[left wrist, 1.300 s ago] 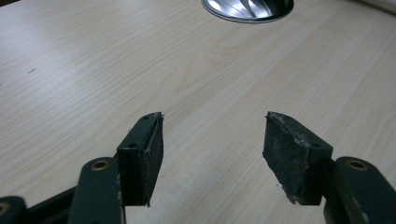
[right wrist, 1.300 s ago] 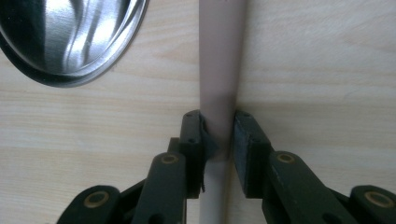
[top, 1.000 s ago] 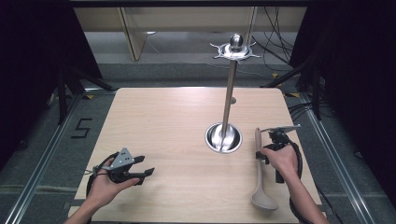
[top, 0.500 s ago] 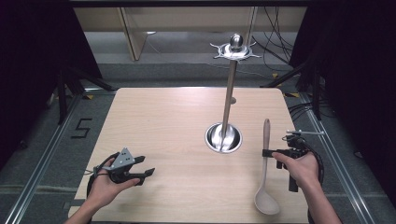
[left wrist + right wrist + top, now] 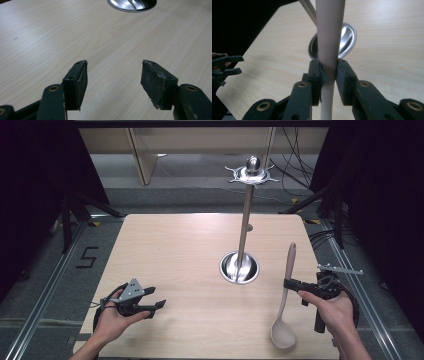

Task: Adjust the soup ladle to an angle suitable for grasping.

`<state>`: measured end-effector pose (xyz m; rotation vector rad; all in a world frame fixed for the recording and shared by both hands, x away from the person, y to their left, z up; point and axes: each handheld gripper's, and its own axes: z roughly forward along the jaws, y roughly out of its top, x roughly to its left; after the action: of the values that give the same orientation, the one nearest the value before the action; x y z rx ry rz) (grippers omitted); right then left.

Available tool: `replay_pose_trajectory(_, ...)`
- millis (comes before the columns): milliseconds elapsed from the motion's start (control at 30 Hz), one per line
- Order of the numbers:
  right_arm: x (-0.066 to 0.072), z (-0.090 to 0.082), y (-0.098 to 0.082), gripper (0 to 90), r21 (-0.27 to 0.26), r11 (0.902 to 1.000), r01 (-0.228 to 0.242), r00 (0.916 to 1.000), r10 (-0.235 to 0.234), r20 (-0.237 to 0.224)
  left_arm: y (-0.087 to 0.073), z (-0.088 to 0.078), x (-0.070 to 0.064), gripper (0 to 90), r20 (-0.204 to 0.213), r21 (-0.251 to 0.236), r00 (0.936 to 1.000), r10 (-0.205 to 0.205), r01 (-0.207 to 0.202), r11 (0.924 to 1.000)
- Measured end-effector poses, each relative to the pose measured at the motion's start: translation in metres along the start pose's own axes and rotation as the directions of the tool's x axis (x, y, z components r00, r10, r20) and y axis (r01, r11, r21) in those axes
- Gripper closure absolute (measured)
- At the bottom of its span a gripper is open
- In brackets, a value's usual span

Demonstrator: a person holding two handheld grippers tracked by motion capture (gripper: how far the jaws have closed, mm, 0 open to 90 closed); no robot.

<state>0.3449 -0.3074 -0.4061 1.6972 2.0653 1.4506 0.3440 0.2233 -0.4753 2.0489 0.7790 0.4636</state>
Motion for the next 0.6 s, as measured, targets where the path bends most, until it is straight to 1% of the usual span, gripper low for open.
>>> replay_pose_trajectory(33,0.002,-0.002,-0.001,75.6,-0.006,0.9999,-0.008,1.0000,0.008,-0.003,0.000,0.000,0.000,37.4,0.010,-0.011,0.9999,-0.005,0.005,0.9999)
replay_pose_trajectory(67,0.004,-0.004,-0.004,75.6,-0.029,0.9993,0.023,0.9996,-0.023,-0.013,0.000,0.000,-0.001,37.3,0.012,-0.010,0.9999,-0.010,0.010,0.9999)
replay_pose_trajectory(100,0.007,-0.005,-0.006,75.6,-0.039,0.9992,0.008,0.9996,-0.009,-0.026,0.000,0.000,-0.001,37.3,0.009,-0.009,0.9999,-0.008,0.008,0.9999)
replay_pose_trajectory(133,0.006,-0.007,-0.007,75.6,-0.059,0.9958,0.070,0.9973,-0.071,-0.019,0.001,0.000,-0.001,37.3,0.007,-0.010,1.0000,-0.005,0.005,0.9999)
replay_pose_trajectory(167,0.010,-0.009,-0.010,75.6,-0.068,0.9963,0.054,0.9980,-0.056,-0.031,0.001,0.000,-0.001,37.4,0.007,-0.010,1.0000,-0.001,0.001,0.9999)
replay_pose_trajectory(200,0.009,-0.010,-0.012,75.6,-0.092,0.9908,0.100,0.9939,-0.104,-0.038,0.001,-0.001,0.000,37.3,0.008,0.000,0.9998,0.015,-0.015,0.9999)
replay_pose_trajectory(233,0.009,-0.011,-0.014,75.6,-0.116,0.9854,0.125,0.9909,-0.130,-0.037,0.001,0.001,-0.003,37.4,0.012,-0.020,0.9997,-0.021,0.021,0.9996)
replay_pose_trajectory(267,0.014,-0.013,-0.016,75.6,-0.120,0.9876,0.100,0.9931,-0.107,-0.049,0.001,0.000,-0.004,37.3,0.016,-0.014,0.9995,-0.029,0.029,0.9995)
replay_pose_trajectory(300,0.014,-0.014,-0.017,75.6,-0.142,0.9825,0.121,0.9901,-0.130,-0.054,0.002,0.000,-0.003,37.3,0.016,-0.023,0.9998,-0.011,0.012,0.9997)
replay_pose_trajectory(333,0.015,-0.014,-0.018,75.6,-0.164,0.9765,0.140,0.9874,-0.150,-0.050,0.003,0.000,-0.004,37.3,0.010,-0.026,0.9999,-0.014,0.014,0.9996)
replay_pose_trajectory(400,0.015,-0.017,-0.020,75.5,-0.192,0.9638,0.185,0.9785,-0.199,-0.055,0.004,-0.001,-0.003,37.3,0.016,-0.031,0.9999,-0.003,0.003,0.9995)
replay_pose_trajectory(433,0.015,-0.018,-0.020,75.6,-0.209,0.9583,0.194,0.9766,-0.209,-0.051,0.005,-0.002,-0.003,37.3,0.008,-0.039,0.9999,-0.008,0.009,0.9992)
replay_pose_trajectory(467,0.015,-0.019,-0.021,75.6,-0.217,0.9547,0.203,0.9747,-0.218,-0.048,0.007,-0.002,-0.003,37.3,0.017,-0.046,0.9999,0.001,0.000,0.9990)
replay_pose_trajectory(500,0.017,-0.021,-0.021,75.6,-0.228,0.9528,0.200,0.9750,-0.217,-0.050,0.007,-0.002,-0.004,37.3,0.009,-0.058,0.9999,-0.013,0.014,0.9983)
replay_pose_trajectory(533,0.017,-0.021,-0.021,75.6,-0.228,0.9528,0.200,0.9750,-0.217,-0.050,0.007,-0.002,-0.004,37.3,0.009,-0.058,0.9999,-0.013,0.014,0.9983)
replay_pose_trajectory(567,0.015,-0.022,-0.020,75.6,-0.262,0.9382,0.226,0.9680,-0.246,-0.047,0.009,-0.003,-0.003,37.3,0.006,-0.059,1.0000,0.002,-0.002,0.9982)
replay_pose_trajectory(600,0.015,-0.022,-0.020,75.6,-0.262,0.9382,0.226,0.9680,-0.246,-0.047,0.011,-0.002,-0.003,37.3,0.010,-0.077,0.9999,0.006,-0.006,0.9970)
